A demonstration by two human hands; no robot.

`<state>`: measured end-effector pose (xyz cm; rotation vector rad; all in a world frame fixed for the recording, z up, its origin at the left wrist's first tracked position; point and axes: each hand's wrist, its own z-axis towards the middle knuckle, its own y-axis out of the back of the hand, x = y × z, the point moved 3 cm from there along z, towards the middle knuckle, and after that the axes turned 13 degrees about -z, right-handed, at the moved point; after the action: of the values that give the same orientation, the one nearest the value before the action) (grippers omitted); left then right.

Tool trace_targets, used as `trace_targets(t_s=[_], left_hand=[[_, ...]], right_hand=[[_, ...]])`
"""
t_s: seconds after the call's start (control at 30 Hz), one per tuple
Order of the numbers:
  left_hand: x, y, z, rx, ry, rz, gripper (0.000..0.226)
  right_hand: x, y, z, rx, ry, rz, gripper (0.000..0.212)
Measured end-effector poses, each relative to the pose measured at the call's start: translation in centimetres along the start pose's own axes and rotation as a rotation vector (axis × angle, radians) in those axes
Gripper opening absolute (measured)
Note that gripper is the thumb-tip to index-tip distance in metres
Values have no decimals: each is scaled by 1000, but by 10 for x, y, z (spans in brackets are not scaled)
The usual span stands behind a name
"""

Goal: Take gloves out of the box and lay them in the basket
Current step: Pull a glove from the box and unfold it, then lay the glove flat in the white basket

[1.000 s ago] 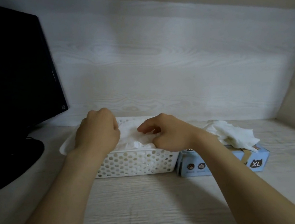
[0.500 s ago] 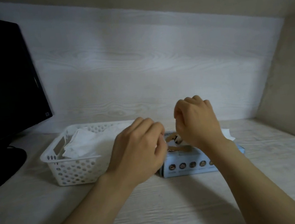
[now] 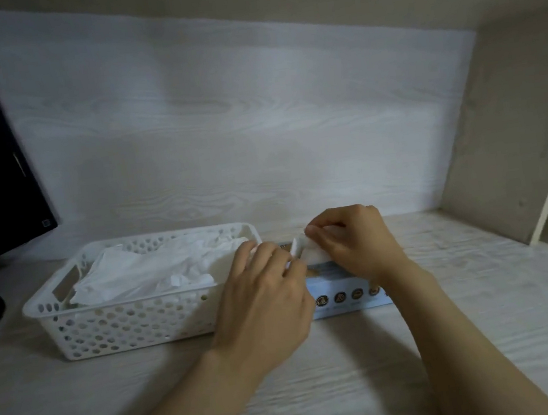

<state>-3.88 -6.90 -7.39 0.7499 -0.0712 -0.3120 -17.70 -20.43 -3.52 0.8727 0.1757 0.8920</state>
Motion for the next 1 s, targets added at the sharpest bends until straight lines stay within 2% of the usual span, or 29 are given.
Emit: trace_targets(t_s=[0.1, 0.2, 0.47, 0.57, 0.67, 0.77, 0.87, 0.93, 1.0], left_hand=[[3, 0, -3, 42, 32, 5, 26], [3, -1, -4, 72, 47, 19, 27], [0, 1, -4, 94, 61, 39, 31], [0, 3, -5, 27, 73, -25, 30], [-1, 15, -4, -155, 90, -208, 19], [-2, 28, -4, -256, 124, -333, 38], [-3, 31, -3, -247, 140, -376, 55], [-2, 33, -3, -266, 144, -396, 51], [2, 34, -3, -303, 131, -394, 36]], right_hand=[[0, -7, 1, -157, 82, -206, 21], [6, -3, -1, -280, 78, -326, 20], [26, 16, -3, -674, 22, -148, 10], [39, 25, -5, -785, 53, -83, 10], [52, 30, -7, -731, 37, 63, 13], [59, 28, -8, -541, -140, 292, 13], [59, 23, -5, -382, -252, 508, 8], [59, 21, -5, -332, -261, 616, 10], [58, 20, -4, -322, -249, 668, 10]])
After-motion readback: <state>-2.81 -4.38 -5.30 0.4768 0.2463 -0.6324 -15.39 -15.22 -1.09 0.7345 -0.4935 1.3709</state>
